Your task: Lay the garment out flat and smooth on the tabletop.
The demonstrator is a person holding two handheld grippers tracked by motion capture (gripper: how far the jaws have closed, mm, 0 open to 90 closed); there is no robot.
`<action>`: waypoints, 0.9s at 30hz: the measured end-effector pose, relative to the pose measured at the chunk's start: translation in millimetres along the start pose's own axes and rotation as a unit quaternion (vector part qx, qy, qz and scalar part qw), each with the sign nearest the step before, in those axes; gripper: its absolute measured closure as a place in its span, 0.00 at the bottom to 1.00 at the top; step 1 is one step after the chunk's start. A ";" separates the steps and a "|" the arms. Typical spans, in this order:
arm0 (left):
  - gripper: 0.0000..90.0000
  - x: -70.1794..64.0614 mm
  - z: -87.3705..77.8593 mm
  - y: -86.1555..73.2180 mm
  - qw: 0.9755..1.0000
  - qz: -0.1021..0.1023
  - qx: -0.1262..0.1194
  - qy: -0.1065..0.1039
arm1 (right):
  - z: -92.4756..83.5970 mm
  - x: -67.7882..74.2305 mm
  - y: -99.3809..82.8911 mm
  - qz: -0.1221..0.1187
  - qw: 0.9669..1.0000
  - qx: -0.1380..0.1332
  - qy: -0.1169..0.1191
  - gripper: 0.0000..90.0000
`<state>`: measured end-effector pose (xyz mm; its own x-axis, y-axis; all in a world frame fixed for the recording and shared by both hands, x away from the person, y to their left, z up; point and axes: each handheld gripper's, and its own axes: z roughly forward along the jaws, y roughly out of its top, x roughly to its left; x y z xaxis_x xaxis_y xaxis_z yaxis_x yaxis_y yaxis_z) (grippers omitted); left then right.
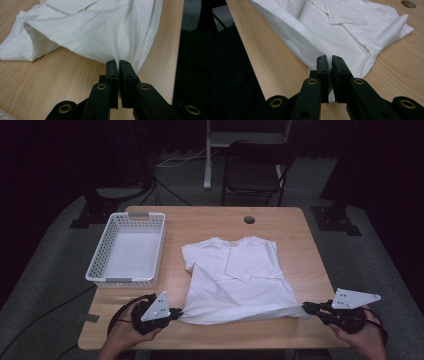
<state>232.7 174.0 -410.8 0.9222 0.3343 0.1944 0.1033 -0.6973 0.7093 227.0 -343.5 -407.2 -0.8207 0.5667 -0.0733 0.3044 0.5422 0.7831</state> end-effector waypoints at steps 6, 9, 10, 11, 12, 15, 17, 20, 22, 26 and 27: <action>0.97 -11.2 -13.8 7.2 1.000 0.016 -0.013 -0.005 | -6.1 7.2 5.3 -0.015 1.000 -0.003 0.002 0.94; 0.97 -16.0 -18.0 10.4 1.000 0.024 -0.015 -0.008 | -9.4 9.5 5.6 -0.017 1.000 -0.004 0.004 0.94; 0.97 -16.7 -18.8 10.9 0.999 0.027 -0.014 -0.009 | -9.9 10.2 5.2 -0.017 1.000 -0.004 0.004 0.94; 0.97 -17.6 -19.0 10.9 1.000 0.027 -0.014 -0.009 | -10.2 10.9 4.6 -0.017 1.000 -0.002 0.005 0.94; 0.97 -18.2 -19.1 10.7 1.000 0.026 -0.013 -0.010 | -10.4 11.7 3.6 -0.018 1.000 0.000 0.007 0.94; 0.94 -18.7 -19.9 9.3 0.999 0.024 -0.019 -0.016 | -10.6 13.5 0.4 -0.017 1.000 0.003 0.011 0.93; 0.86 -17.1 -20.8 7.9 0.999 0.018 -0.034 -0.023 | -10.4 13.4 -0.5 -0.016 1.000 0.000 0.017 0.88; 0.83 -13.0 -21.9 6.3 0.999 0.014 -0.041 -0.020 | -9.6 12.2 -0.6 -0.013 1.000 -0.007 0.024 0.80; 0.80 -8.0 -18.5 4.3 0.999 0.003 -0.045 -0.014 | -7.5 10.6 0.6 -0.011 1.000 -0.012 0.024 0.77; 0.74 0.6 -2.8 1.0 0.999 -0.011 -0.034 0.003 | 0.7 6.3 3.1 -0.006 1.000 -0.015 0.014 0.74; 0.74 2.8 2.2 0.1 0.999 -0.015 -0.032 0.007 | 3.7 4.7 3.6 -0.005 1.000 -0.014 0.011 0.73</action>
<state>236.1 173.5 -411.7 0.9133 0.3646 0.1814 0.1073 -0.6451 0.7565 226.0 -336.6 -407.0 -0.8340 0.5474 -0.0686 0.2827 0.5309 0.7989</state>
